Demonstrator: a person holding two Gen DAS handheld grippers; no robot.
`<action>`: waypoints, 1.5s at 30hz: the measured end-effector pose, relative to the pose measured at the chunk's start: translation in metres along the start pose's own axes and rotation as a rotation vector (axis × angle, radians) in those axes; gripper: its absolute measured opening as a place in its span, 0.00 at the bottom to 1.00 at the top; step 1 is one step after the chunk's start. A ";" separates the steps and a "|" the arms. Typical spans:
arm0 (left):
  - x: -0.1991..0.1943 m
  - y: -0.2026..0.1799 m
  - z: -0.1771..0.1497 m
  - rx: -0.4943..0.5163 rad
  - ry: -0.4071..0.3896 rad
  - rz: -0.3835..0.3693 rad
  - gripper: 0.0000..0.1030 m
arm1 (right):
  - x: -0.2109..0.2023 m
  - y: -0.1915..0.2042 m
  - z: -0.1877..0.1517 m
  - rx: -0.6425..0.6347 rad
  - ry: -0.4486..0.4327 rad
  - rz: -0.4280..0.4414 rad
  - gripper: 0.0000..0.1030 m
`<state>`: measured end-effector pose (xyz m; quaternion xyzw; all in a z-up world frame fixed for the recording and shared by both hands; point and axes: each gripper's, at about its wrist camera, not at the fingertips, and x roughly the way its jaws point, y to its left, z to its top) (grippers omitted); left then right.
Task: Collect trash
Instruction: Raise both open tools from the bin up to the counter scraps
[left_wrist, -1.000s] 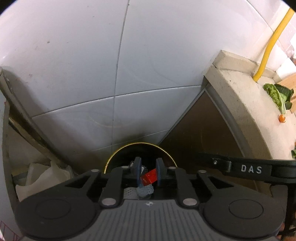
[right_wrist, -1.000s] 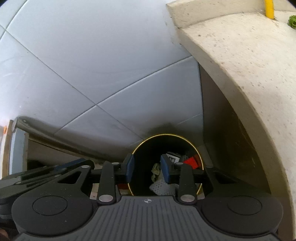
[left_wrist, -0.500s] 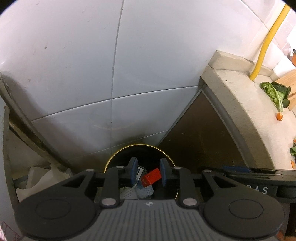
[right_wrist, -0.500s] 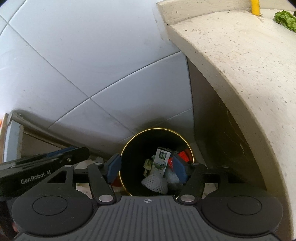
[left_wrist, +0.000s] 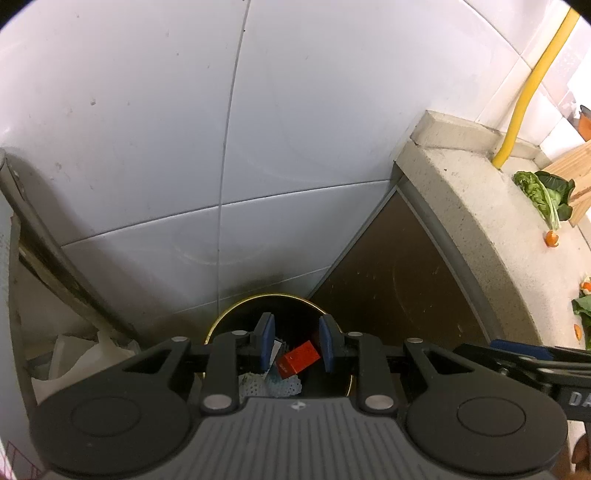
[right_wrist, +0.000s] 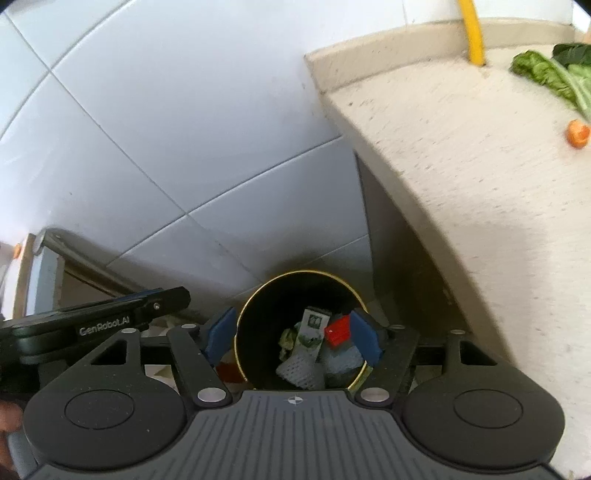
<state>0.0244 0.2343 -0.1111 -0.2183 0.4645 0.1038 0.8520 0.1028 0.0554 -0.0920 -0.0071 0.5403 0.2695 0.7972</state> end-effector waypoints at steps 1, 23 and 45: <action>0.000 0.000 0.000 0.001 0.000 0.000 0.20 | -0.002 0.000 -0.001 0.005 -0.003 -0.001 0.73; -0.032 -0.030 -0.012 0.180 -0.178 -0.094 0.20 | -0.068 -0.035 -0.003 0.003 -0.107 -0.015 0.78; -0.034 -0.138 -0.016 0.323 -0.175 -0.296 0.23 | -0.129 -0.144 -0.007 0.161 -0.223 -0.094 0.80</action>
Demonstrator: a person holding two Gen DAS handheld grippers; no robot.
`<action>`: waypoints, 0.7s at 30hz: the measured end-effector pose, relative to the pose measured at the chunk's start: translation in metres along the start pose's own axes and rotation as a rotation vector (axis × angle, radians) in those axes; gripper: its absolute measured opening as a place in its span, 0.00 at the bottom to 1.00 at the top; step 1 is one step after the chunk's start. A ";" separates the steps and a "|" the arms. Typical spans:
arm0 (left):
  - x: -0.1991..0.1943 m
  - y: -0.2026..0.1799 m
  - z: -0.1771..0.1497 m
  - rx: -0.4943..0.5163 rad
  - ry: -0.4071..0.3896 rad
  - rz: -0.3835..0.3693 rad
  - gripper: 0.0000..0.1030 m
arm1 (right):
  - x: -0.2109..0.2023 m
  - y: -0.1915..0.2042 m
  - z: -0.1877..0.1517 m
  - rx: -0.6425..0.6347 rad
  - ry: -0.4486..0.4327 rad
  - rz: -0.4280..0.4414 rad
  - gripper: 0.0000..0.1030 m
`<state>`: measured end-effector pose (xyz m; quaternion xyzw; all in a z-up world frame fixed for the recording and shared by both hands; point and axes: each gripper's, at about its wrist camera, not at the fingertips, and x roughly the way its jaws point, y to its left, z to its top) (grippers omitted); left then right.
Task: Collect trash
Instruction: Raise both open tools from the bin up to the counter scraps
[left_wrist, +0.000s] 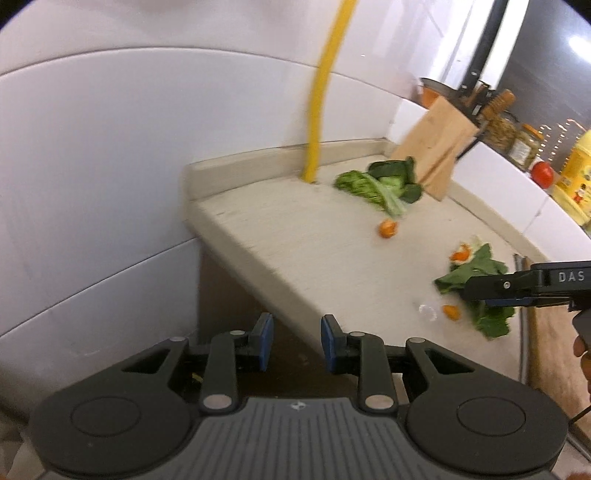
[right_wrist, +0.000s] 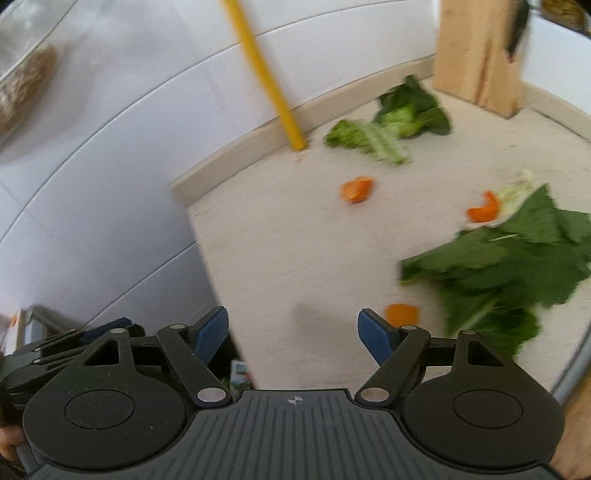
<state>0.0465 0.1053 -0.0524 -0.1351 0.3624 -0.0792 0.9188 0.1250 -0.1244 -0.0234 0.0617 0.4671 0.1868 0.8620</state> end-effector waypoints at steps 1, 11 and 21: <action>0.003 -0.006 0.003 0.009 0.002 -0.007 0.28 | -0.002 -0.007 0.001 0.013 -0.006 -0.005 0.80; 0.040 -0.066 0.029 0.105 0.029 -0.090 0.30 | -0.019 -0.076 0.001 0.137 -0.061 -0.068 0.80; 0.072 -0.114 0.040 0.172 0.073 -0.160 0.35 | -0.031 -0.134 -0.002 0.231 -0.087 -0.121 0.81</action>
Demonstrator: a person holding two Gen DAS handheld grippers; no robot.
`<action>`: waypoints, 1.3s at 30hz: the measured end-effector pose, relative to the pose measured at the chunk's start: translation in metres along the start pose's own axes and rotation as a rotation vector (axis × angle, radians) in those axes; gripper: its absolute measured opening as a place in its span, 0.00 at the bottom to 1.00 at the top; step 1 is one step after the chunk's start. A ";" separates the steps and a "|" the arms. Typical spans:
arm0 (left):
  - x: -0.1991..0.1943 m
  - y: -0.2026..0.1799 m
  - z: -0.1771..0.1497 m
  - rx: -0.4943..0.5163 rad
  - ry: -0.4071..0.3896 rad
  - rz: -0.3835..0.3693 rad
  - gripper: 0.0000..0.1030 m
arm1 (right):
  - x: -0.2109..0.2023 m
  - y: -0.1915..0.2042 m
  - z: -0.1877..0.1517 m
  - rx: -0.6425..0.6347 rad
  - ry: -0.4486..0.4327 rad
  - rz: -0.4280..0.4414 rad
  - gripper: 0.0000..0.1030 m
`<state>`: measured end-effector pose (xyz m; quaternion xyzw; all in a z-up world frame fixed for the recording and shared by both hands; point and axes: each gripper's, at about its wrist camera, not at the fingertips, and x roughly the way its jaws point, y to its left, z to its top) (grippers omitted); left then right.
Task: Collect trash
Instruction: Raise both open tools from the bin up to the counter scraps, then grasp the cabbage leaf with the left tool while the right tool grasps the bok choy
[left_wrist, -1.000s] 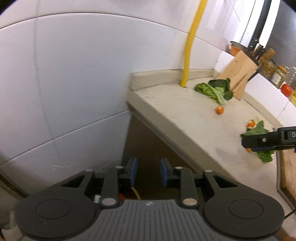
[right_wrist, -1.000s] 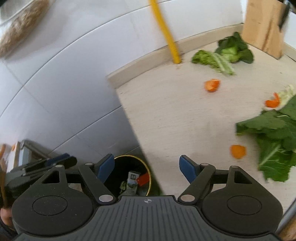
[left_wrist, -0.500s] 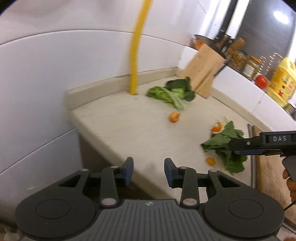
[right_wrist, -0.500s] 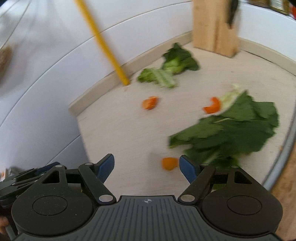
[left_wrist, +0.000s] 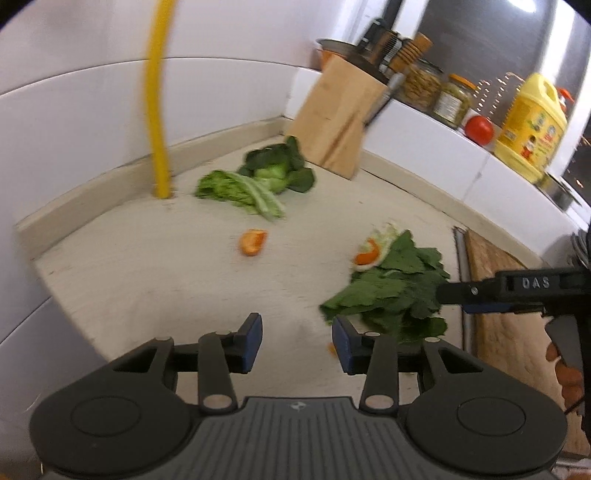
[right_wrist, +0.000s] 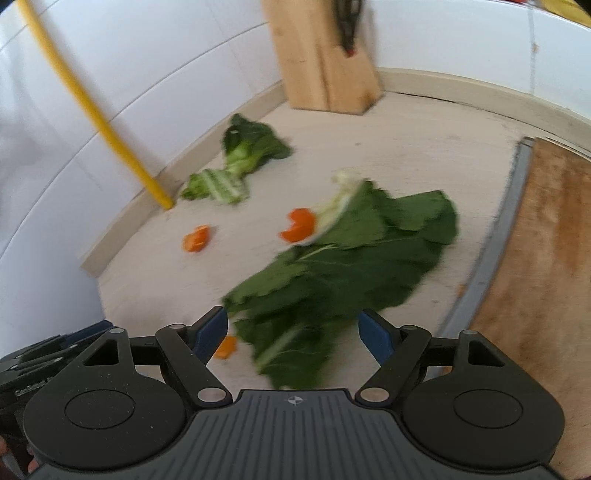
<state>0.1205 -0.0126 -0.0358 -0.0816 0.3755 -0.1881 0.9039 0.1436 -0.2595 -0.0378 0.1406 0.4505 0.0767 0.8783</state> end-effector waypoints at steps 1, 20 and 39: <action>0.003 -0.004 0.002 0.012 0.004 -0.005 0.35 | 0.000 -0.005 0.002 0.009 -0.001 -0.005 0.81; 0.048 -0.031 0.038 0.103 0.046 -0.028 0.36 | 0.012 -0.054 0.044 0.095 -0.054 0.015 0.82; 0.105 0.047 0.105 -0.163 0.048 0.028 0.39 | 0.041 0.006 0.074 -0.055 -0.063 0.008 0.81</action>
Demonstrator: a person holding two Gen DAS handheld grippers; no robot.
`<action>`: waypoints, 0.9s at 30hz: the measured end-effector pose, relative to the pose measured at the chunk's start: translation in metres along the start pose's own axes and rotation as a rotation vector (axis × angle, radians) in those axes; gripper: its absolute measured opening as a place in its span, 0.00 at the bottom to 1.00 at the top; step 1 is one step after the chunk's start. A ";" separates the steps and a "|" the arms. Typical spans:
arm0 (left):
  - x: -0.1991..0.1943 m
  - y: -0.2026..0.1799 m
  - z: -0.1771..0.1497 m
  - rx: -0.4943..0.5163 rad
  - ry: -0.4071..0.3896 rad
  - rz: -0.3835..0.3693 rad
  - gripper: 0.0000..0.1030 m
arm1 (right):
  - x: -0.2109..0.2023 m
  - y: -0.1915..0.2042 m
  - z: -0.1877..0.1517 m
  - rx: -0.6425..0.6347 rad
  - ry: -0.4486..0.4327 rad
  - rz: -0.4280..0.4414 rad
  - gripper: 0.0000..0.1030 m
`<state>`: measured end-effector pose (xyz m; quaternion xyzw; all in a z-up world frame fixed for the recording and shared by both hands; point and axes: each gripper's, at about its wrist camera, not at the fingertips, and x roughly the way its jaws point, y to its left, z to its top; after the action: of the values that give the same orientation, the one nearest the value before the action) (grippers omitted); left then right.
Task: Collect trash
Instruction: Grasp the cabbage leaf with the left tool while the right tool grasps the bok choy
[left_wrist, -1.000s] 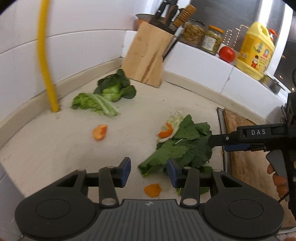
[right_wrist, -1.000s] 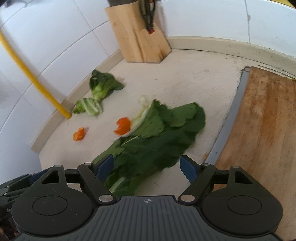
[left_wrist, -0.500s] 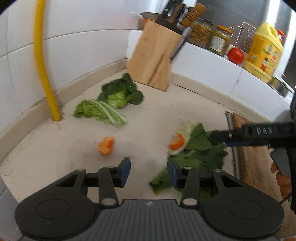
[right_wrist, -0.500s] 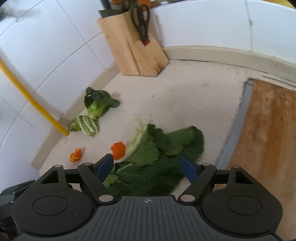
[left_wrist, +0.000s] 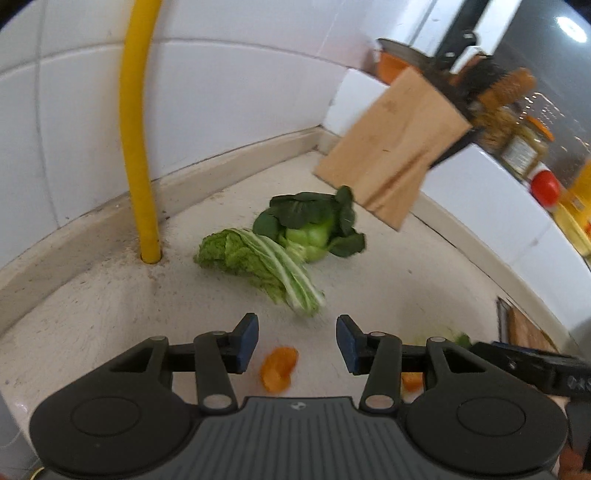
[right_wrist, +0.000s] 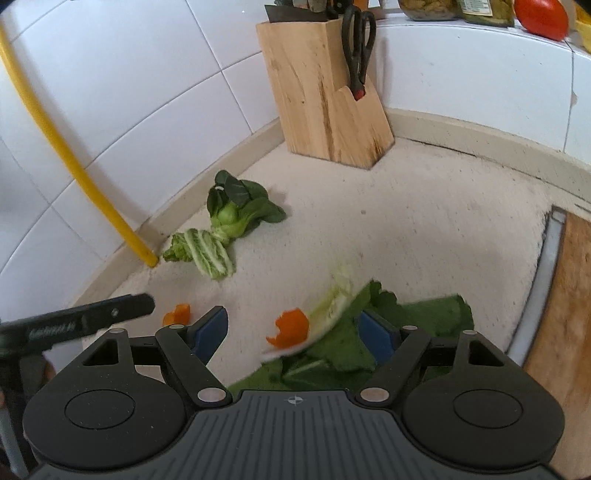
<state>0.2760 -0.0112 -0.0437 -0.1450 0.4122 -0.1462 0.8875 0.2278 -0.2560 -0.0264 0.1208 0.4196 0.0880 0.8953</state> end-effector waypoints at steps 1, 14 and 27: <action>0.006 0.000 0.003 -0.014 0.003 0.006 0.39 | 0.002 0.000 0.003 -0.004 -0.001 -0.008 0.81; 0.081 -0.004 0.039 -0.063 0.021 0.131 0.41 | 0.032 -0.007 0.038 -0.006 0.006 -0.017 0.82; 0.056 0.004 0.028 0.071 0.016 0.053 0.05 | 0.086 0.004 0.079 0.020 0.055 0.023 0.83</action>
<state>0.3330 -0.0255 -0.0667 -0.1011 0.4175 -0.1382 0.8924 0.3432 -0.2414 -0.0390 0.1322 0.4434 0.0973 0.8812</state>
